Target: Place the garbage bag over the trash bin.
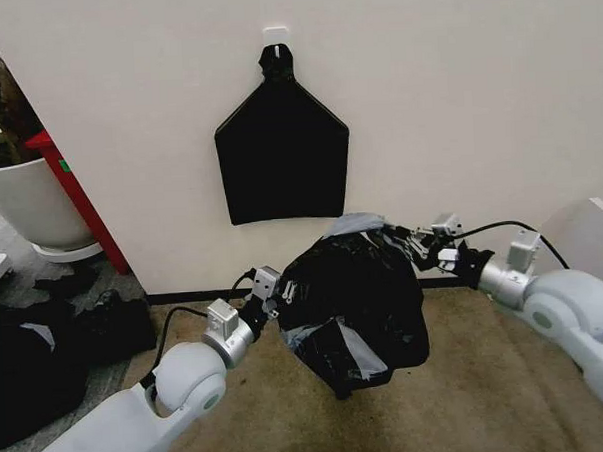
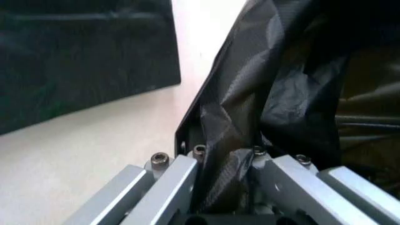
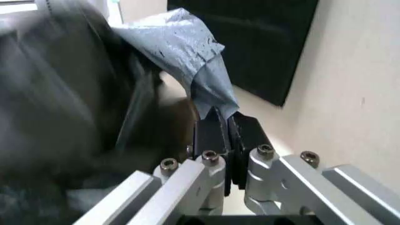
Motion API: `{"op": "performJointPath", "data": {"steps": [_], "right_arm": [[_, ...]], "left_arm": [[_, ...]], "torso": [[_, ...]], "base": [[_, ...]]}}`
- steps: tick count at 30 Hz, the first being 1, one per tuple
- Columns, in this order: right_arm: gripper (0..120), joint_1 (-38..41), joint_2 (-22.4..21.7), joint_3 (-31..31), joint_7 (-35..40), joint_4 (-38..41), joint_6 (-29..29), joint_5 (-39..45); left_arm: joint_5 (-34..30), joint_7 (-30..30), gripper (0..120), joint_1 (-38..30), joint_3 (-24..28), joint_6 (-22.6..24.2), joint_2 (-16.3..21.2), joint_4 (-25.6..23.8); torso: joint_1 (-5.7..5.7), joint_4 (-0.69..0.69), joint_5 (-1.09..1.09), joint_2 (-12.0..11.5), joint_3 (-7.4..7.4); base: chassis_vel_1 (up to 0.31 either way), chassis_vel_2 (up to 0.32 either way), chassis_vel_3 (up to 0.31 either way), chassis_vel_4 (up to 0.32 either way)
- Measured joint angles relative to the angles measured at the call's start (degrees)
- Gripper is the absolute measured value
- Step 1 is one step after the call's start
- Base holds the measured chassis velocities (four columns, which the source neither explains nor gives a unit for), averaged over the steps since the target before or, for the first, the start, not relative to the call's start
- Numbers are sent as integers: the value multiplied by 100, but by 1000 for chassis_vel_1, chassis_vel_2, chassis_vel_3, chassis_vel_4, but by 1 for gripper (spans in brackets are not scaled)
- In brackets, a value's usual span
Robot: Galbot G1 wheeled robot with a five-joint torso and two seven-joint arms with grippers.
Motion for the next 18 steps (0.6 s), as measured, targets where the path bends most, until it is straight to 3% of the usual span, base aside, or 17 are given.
{"op": "performJointPath", "data": {"steps": [7, 13, 18], "right_arm": [[0, 218, -31, -36, -409, -847, 145, -328], [1, 158, -33, -2, -813, -1062, 226, -376], [20, -157, -65, 295, -1127, -1106, 267, -29]], "left_arm": [[-69, 351, 1, 170, -169, -360, -11, 41], [-352, 325, 1, 216, -221, -484, -70, 59], [-1167, 144, 1, 165, -337, -503, -206, 134]], "torso": [[0, 0, 1, 0, 0], [0, 1, -1, 0, 0], [0, 0, -1, 0, 0]], "base": [[0, 0, 0, 0], [0, 0, 0, 0], [0, 0, 0, 0]]}}
